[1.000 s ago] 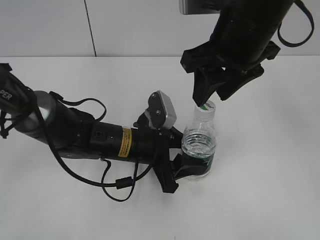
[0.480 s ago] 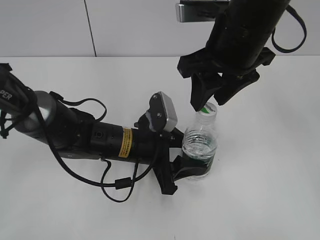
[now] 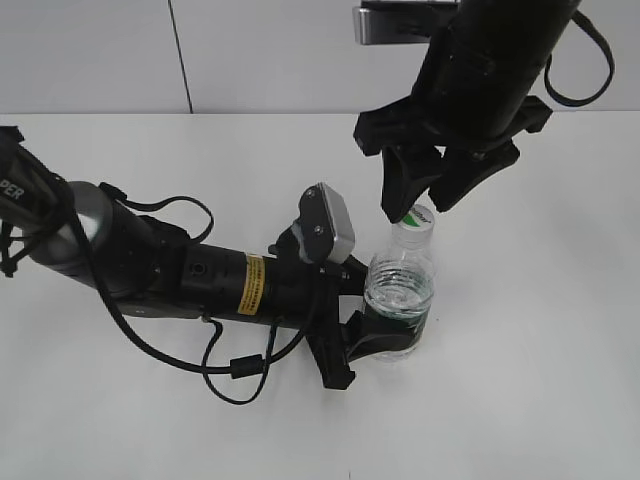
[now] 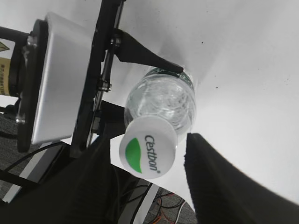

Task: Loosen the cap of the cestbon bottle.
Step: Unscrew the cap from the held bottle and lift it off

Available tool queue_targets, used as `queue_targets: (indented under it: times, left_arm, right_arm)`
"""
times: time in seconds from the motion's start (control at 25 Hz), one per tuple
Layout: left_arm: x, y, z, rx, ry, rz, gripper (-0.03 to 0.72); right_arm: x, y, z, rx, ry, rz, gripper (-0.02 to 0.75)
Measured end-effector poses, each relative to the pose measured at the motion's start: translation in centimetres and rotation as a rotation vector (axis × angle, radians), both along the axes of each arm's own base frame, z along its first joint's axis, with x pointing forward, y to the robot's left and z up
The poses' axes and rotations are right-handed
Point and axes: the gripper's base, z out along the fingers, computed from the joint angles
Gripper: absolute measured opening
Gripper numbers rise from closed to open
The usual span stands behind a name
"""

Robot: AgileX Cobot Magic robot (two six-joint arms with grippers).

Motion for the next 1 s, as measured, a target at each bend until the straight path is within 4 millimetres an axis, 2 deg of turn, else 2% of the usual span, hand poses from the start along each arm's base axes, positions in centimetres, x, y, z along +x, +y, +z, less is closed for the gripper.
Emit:
queue_targets:
  times: [0.32,1.0]
  left_arm:
    - [0.0,0.0,0.0,0.001,0.0,0.0,0.412]
    - [0.0,0.0,0.0,0.001,-0.001,0.001,0.412]
  right_arm:
    - [-0.5,-0.3,-1.3,-0.028,0.043,0.002,0.395]
    - [-0.2,0.0,-0.5,-0.004,0.021,-0.007,0.395]
